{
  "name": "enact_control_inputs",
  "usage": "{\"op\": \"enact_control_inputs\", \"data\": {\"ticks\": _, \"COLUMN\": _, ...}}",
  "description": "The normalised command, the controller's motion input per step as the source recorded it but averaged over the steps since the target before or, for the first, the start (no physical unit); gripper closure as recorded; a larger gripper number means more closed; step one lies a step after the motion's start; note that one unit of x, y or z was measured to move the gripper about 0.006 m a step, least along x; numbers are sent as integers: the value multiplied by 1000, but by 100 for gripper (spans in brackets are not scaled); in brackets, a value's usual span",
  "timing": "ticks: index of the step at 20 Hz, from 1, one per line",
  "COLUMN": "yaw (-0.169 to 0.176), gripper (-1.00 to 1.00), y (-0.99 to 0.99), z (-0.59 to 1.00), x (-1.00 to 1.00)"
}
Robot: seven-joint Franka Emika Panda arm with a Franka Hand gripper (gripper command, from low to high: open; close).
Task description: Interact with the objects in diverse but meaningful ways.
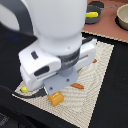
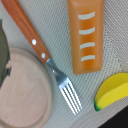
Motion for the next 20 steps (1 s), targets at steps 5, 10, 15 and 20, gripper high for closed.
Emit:
{"op": "enact_control_inputs", "data": {"ticks": 5, "yaw": 41, "gripper": -100, "y": 98, "z": 175, "x": -4}}
{"op": "enact_control_inputs", "data": {"ticks": 10, "yaw": 64, "gripper": -100, "y": 230, "z": 4, "x": -117}}
{"op": "enact_control_inputs", "data": {"ticks": 15, "yaw": 80, "gripper": -100, "y": 203, "z": -210, "x": -583}}
{"op": "enact_control_inputs", "data": {"ticks": 20, "yaw": 85, "gripper": -100, "y": 147, "z": -257, "x": -893}}
